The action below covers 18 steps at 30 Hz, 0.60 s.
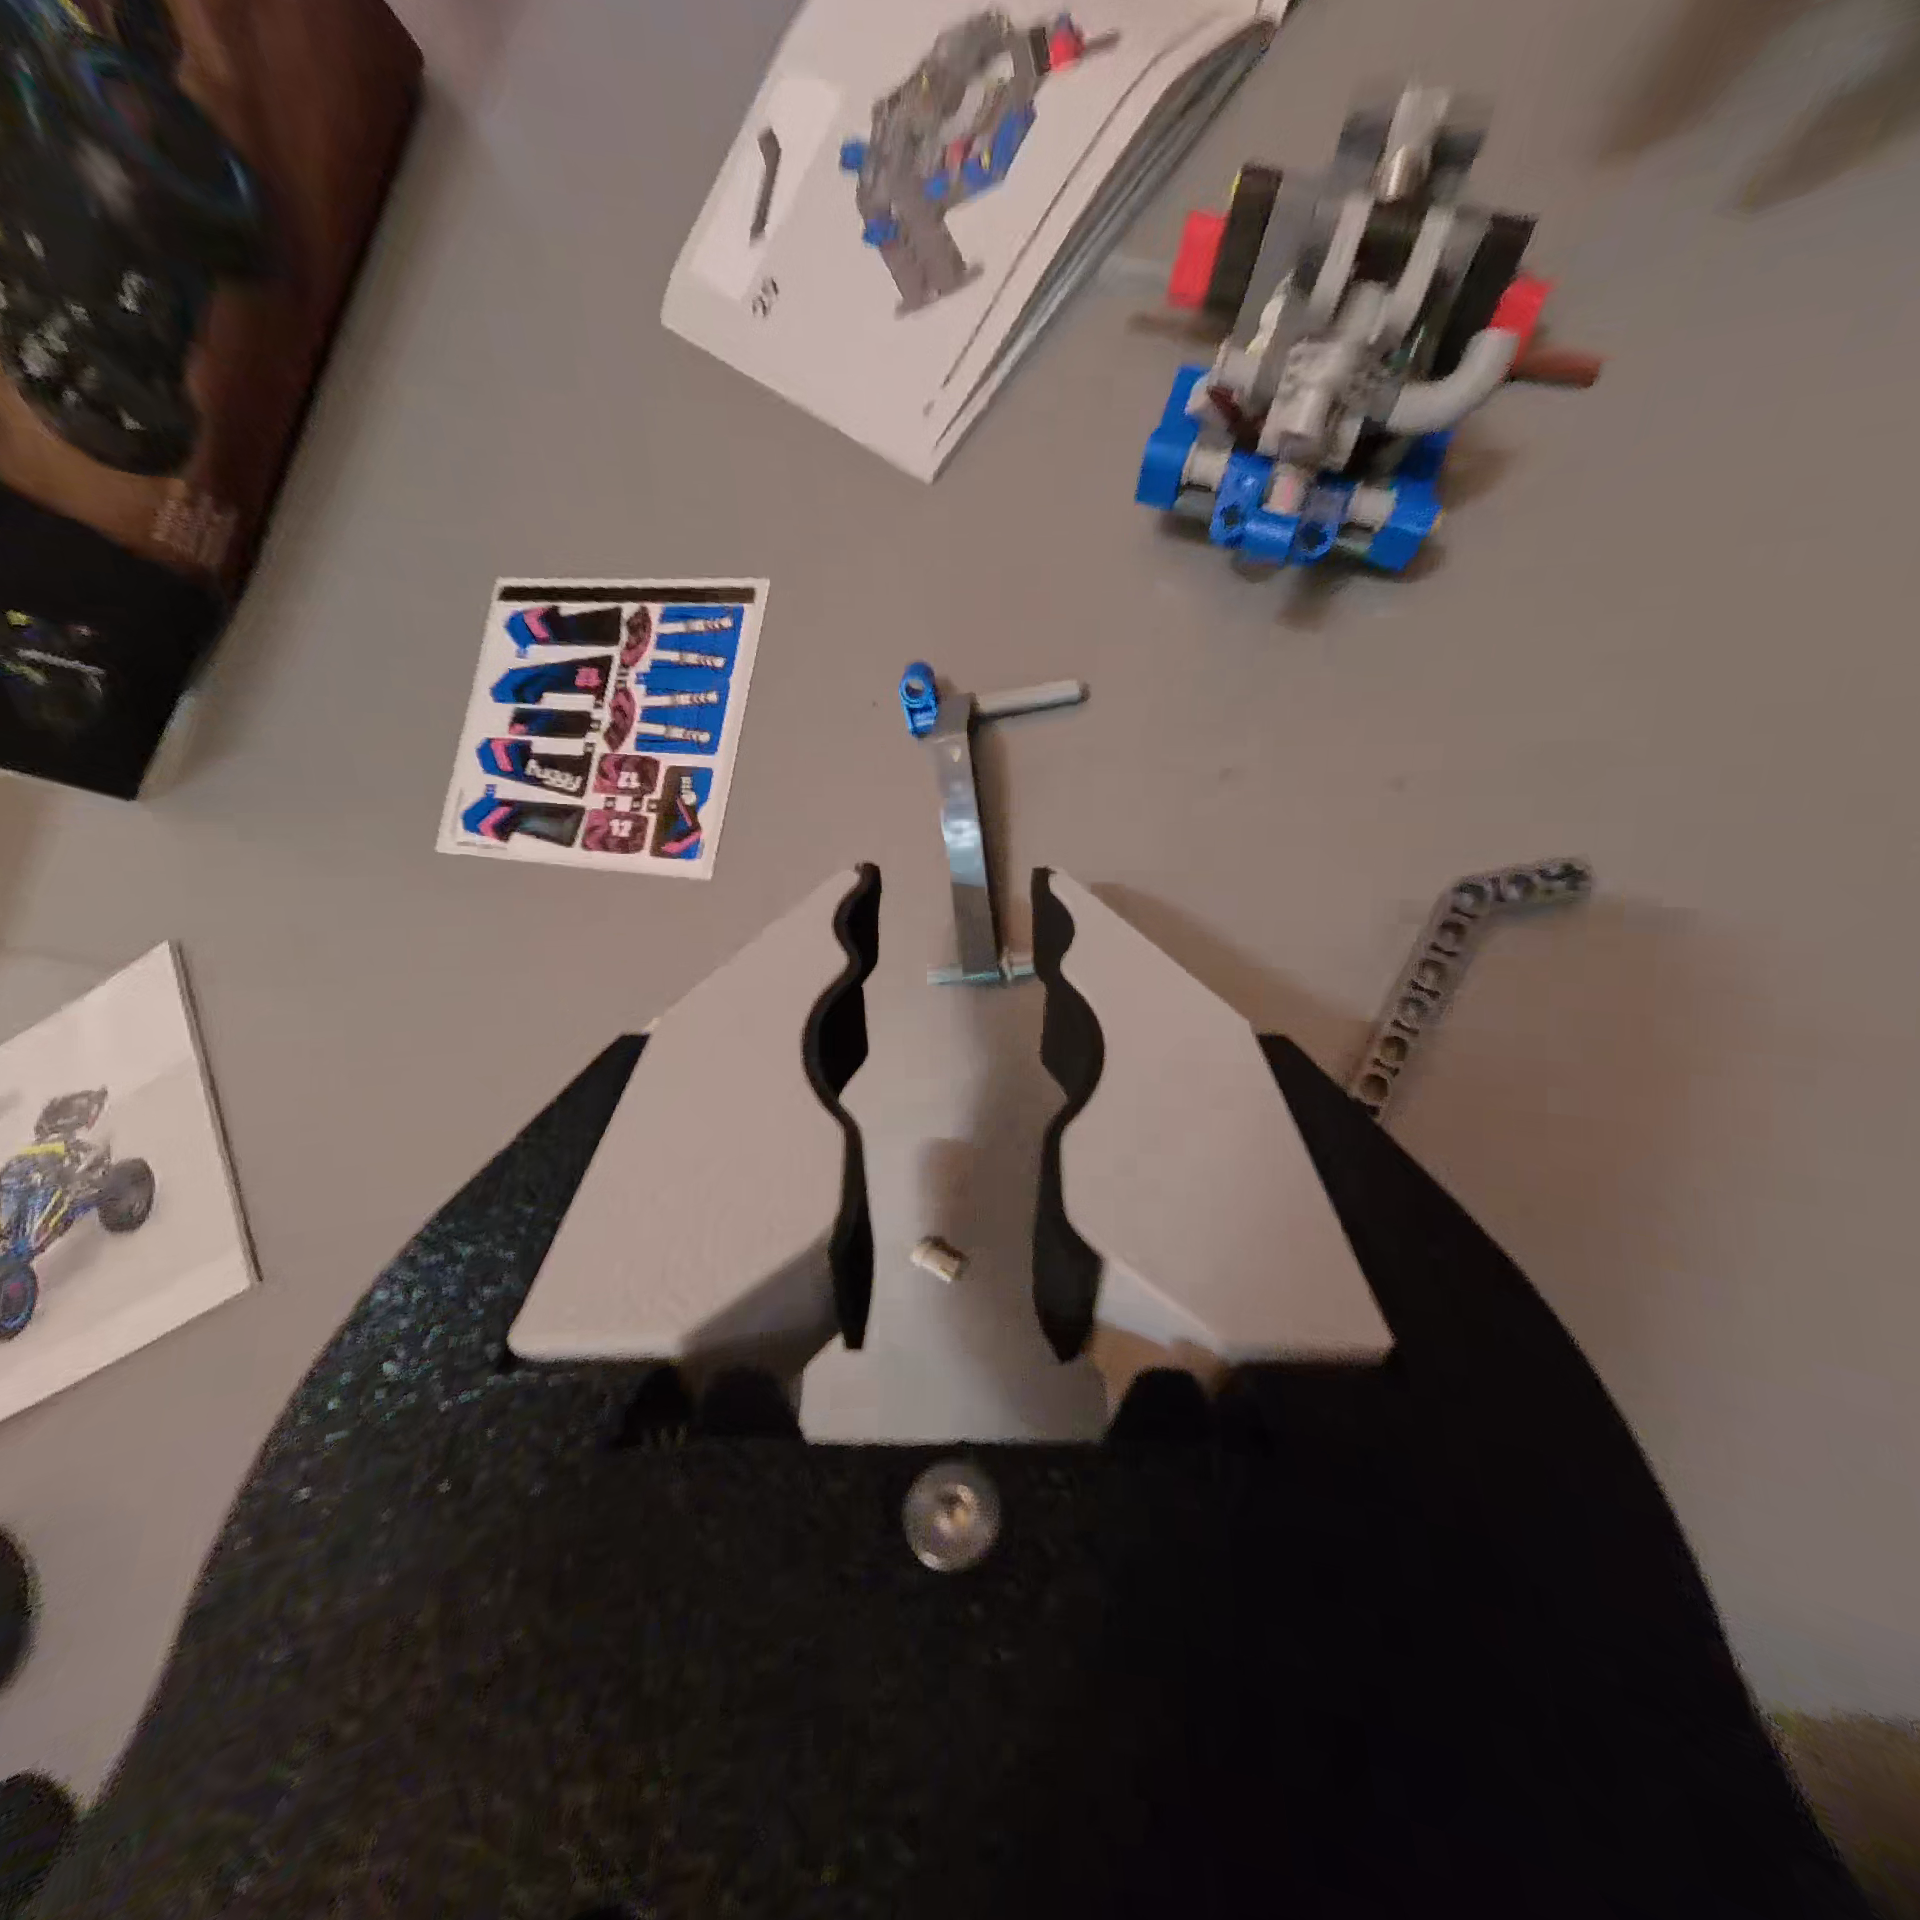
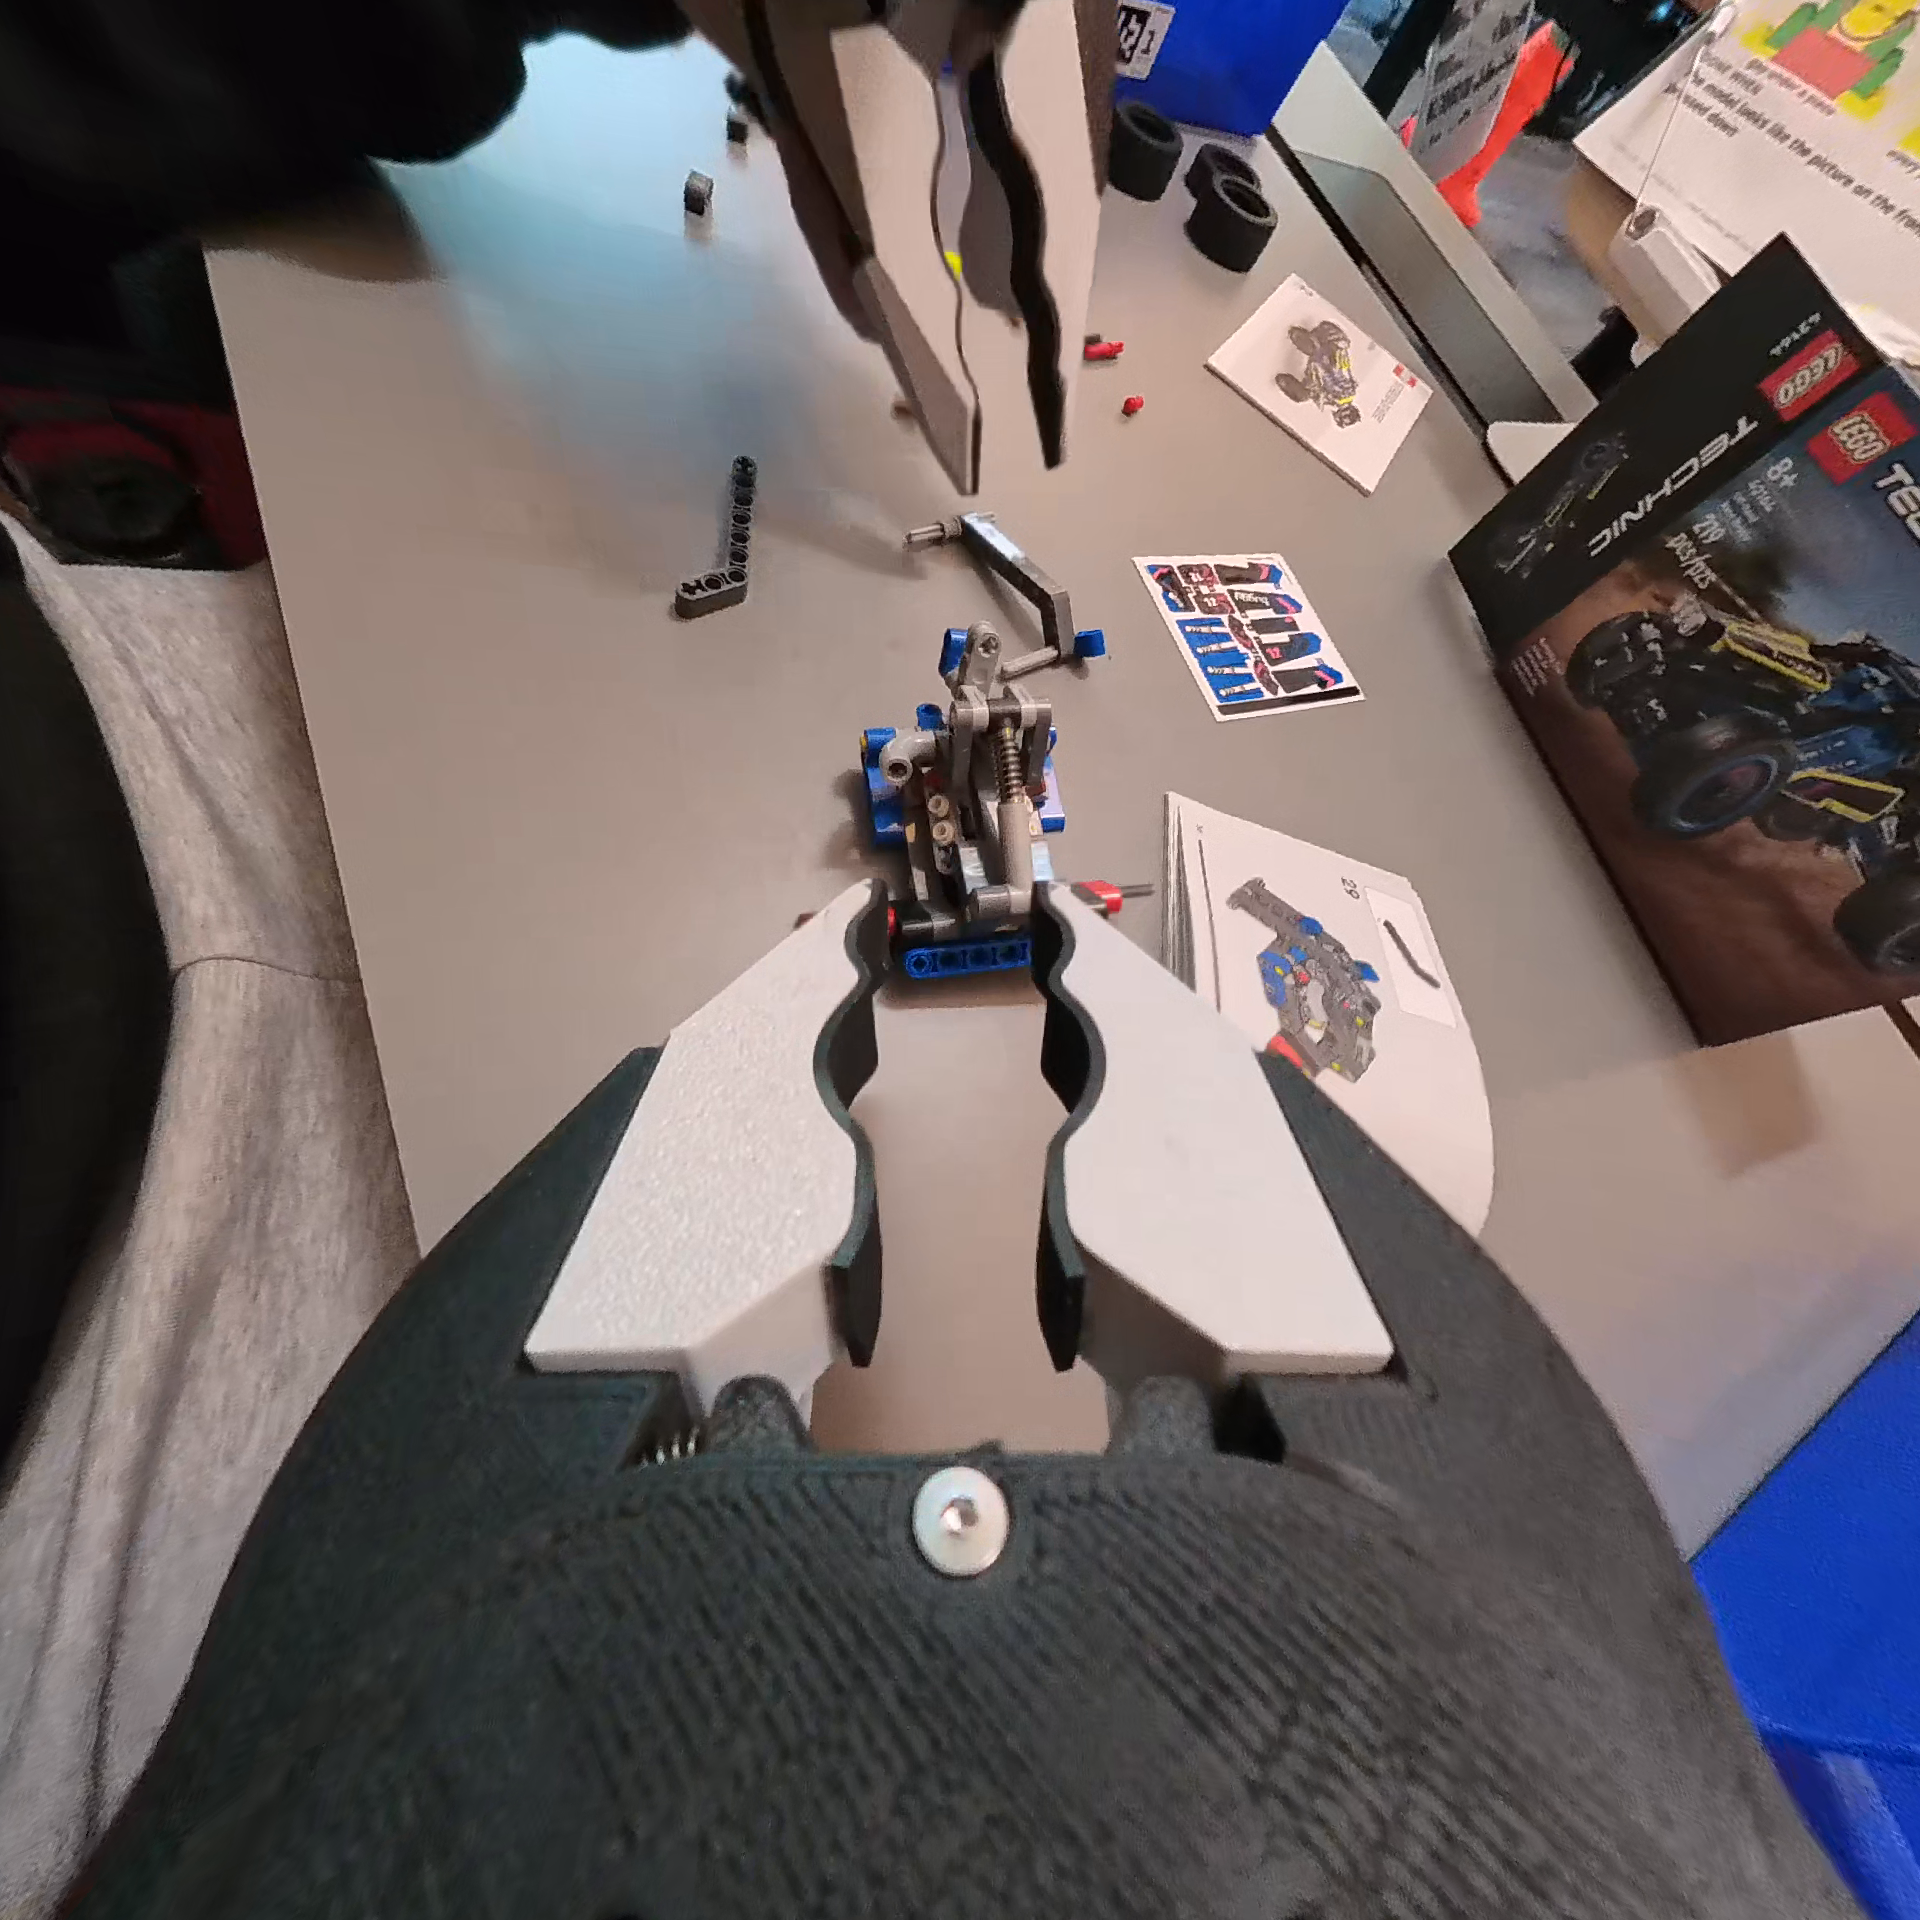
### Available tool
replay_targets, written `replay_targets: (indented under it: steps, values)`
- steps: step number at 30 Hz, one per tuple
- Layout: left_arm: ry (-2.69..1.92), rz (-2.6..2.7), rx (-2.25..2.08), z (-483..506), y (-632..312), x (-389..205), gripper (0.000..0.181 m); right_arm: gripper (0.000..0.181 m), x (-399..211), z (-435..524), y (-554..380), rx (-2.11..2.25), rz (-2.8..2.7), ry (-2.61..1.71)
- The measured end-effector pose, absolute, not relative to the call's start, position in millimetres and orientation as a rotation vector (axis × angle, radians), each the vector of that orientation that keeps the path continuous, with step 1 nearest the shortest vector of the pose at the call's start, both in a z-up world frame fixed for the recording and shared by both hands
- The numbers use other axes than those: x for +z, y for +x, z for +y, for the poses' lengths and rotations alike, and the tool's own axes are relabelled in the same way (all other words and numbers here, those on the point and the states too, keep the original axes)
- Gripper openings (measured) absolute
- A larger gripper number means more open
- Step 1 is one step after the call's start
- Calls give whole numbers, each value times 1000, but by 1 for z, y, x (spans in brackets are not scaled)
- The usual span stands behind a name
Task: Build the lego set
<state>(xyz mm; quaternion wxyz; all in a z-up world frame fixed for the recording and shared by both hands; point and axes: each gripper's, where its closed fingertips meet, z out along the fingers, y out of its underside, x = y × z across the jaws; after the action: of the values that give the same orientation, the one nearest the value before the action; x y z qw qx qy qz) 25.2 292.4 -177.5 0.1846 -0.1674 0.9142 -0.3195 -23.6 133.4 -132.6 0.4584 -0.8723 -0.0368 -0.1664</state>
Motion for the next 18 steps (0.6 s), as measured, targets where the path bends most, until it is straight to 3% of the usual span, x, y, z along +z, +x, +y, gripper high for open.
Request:
replay_targets:
  steps: [5,6,7,18]
  values:
    - [-514,2600,-788,280,34,-200,20,25,-136,130,-24,-412,-54,-2136]
    - [-525,2590,-792,276,36,-200,7,25,-135,132,-23,-412,-38,-2120]
    - [-525,2576,-800,274,37,-199,5,24,-134,135,-21,-411,-22,-2104]
    - [-205,2327,-1230,230,30,-150,5,35,-145,175,-8,-417,-64,-2093]
